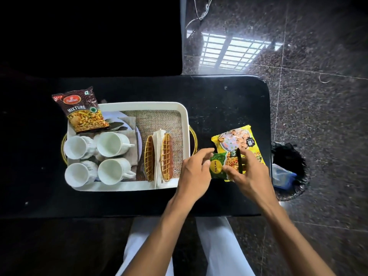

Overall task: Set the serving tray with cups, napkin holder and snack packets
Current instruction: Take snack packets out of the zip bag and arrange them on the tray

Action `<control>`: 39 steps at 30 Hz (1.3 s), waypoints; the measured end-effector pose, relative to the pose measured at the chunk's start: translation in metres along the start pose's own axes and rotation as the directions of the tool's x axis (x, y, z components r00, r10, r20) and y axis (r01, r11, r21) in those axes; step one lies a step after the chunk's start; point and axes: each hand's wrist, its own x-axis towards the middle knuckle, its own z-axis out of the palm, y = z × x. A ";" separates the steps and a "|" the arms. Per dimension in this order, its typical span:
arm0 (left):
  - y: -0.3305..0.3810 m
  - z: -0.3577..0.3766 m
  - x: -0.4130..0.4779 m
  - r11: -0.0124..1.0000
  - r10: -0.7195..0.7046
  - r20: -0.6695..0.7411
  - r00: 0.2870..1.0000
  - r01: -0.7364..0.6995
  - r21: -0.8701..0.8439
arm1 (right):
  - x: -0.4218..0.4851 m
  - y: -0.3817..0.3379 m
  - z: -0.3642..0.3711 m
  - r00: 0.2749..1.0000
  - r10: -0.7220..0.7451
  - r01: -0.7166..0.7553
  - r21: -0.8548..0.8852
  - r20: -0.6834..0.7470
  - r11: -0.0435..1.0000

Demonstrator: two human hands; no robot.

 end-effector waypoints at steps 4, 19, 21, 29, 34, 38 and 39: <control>0.002 -0.007 -0.002 0.990 -0.028 -0.063 0.998 0.019 -0.139 | 0.000 0.000 -0.006 1.000 -0.022 0.023 0.067 -0.016 0.997; 0.013 -0.106 -0.019 0.936 0.125 -0.371 0.920 -0.234 -0.264 | -0.018 -0.081 -0.041 0.982 -0.188 0.164 0.493 -0.002 0.855; 0.016 -0.122 -0.019 0.949 0.271 -0.356 0.894 -0.309 -0.054 | -0.017 -0.098 -0.034 0.970 -0.240 0.228 0.451 -0.030 0.863; 0.002 -0.186 0.007 0.913 0.381 -0.197 0.903 -0.335 0.231 | -0.001 -0.186 0.023 0.843 -0.534 0.537 0.169 -0.069 0.826; -0.022 -0.216 0.030 0.969 0.246 -0.344 0.906 -0.242 0.056 | 0.019 -0.226 0.060 0.886 -0.449 0.463 0.241 -0.113 0.853; -0.039 -0.229 0.053 0.985 0.127 -0.369 0.921 -0.161 -0.063 | 0.040 -0.242 0.089 0.925 -0.381 0.362 0.312 -0.001 0.879; -0.045 -0.232 0.059 0.987 0.085 -0.388 0.918 -0.132 -0.096 | 0.046 -0.245 0.097 0.929 -0.369 0.352 0.300 0.002 0.887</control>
